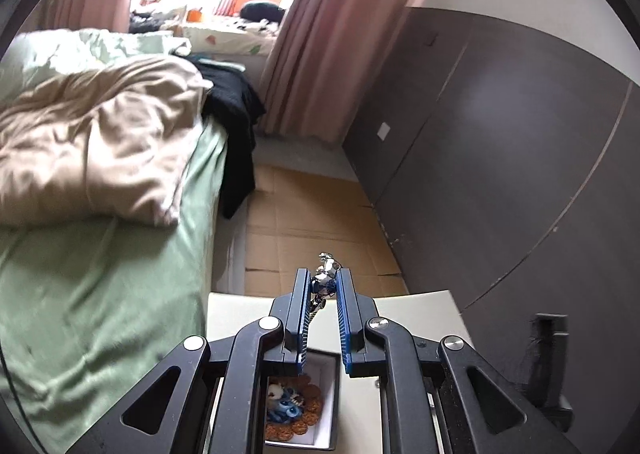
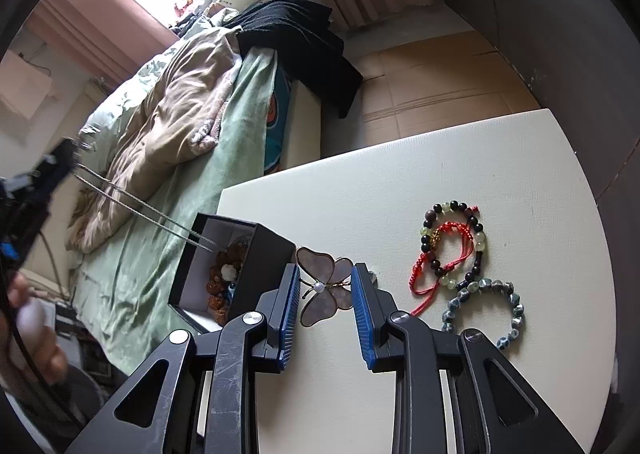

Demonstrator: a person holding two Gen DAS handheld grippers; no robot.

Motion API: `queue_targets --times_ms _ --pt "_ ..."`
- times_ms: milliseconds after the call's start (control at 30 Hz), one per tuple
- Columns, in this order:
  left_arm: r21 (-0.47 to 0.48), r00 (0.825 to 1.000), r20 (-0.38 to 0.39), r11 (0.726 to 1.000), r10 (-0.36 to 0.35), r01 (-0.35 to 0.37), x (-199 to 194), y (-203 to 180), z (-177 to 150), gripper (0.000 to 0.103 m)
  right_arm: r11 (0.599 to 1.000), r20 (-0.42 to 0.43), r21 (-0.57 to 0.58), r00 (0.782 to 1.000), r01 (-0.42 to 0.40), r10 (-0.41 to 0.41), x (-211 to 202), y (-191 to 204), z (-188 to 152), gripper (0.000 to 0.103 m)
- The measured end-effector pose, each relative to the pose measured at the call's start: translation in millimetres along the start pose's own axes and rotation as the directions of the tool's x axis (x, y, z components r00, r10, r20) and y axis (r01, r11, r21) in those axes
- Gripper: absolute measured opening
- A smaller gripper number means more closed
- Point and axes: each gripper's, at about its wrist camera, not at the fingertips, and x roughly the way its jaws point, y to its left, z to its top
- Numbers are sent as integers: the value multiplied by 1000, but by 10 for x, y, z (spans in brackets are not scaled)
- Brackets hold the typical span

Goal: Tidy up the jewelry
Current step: 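Lift the silver chain with the left gripper and lower it into the black box, then grasp the white butterfly pendant with the right gripper and drop it into the box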

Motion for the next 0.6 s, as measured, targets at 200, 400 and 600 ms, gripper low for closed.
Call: queue_targets --times_ms 200,400,600 --pt "-42 997 -75 999 -17 14 261 173 -236 13 1000 0 -4 1000 4 -4 20 30 -28 28" --pt "-47 991 -131 999 2 -8 414 266 -338 13 1000 10 -6 1000 2 -2 32 65 -48 27" --pt "-44 981 -193 998 38 -48 558 314 -400 13 999 42 -2 998 -41 41 5 136 -67 28"
